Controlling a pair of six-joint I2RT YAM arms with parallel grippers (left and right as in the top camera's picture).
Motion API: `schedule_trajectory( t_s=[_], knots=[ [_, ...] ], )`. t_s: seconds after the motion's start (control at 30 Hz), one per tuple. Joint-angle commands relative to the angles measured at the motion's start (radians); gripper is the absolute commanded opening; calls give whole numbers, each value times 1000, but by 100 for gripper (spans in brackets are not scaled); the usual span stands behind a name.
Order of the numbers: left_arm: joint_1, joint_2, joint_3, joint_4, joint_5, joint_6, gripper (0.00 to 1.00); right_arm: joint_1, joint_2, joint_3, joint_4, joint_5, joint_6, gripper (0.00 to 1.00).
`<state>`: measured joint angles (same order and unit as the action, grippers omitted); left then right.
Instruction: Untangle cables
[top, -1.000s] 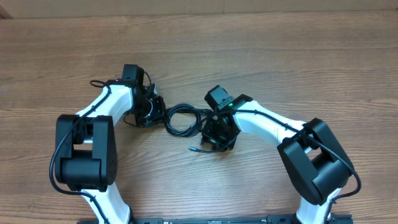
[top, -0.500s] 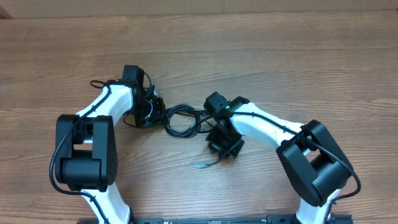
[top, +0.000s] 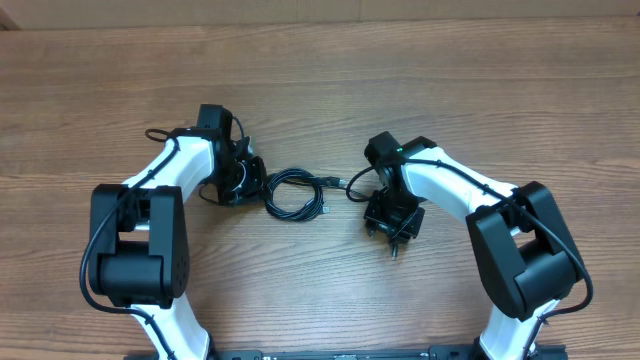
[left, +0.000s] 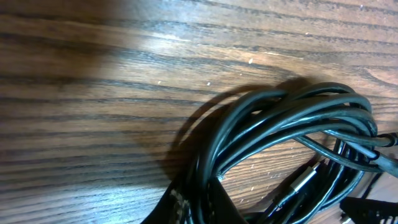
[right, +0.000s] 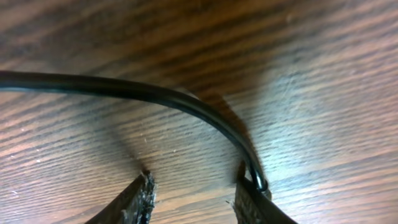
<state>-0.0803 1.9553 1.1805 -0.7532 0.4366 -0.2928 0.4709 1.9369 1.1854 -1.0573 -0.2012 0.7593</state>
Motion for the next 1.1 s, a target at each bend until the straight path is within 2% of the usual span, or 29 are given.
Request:
schedule_trajectory(
  t_s=[0.0, 0.23, 0.27, 0.4, 0.57, 0.77, 0.9, 0.97, 1.03, 1.07],
  knots=[
    [-32, 14, -7, 12, -53, 0, 10, -13, 6, 11, 25, 74, -57, 42],
    [-60, 14, -7, 39, -56, -7, 9, -13, 6, 12, 16, 134, -203, 54],
    [-64, 14, -7, 44, -61, -6, 9, -13, 6, 19, -3, 132, -220, 49],
    [-67, 14, -7, 51, -104, -7, 9, -19, 6, 76, -89, 138, -219, 38],
    [-67, 14, -7, 53, -104, -7, 9, -27, 6, 135, -180, 196, -218, 47],
    [-67, 14, -7, 52, -104, -7, 9, -21, 6, 104, -189, 196, -120, 47],
    [-67, 14, -7, 52, -104, -7, 9, 2, 6, 77, -140, 48, -109, 45],
    [-67, 14, -7, 52, -104, -7, 9, 19, 6, 76, -90, -24, -102, 34],
    [-67, 14, -7, 52, -104, -7, 10, 37, 6, 76, -42, -93, -66, 35],
    [-67, 14, -7, 52, -104, -7, 10, 47, 6, 76, -25, -120, -39, 43]
  ],
)
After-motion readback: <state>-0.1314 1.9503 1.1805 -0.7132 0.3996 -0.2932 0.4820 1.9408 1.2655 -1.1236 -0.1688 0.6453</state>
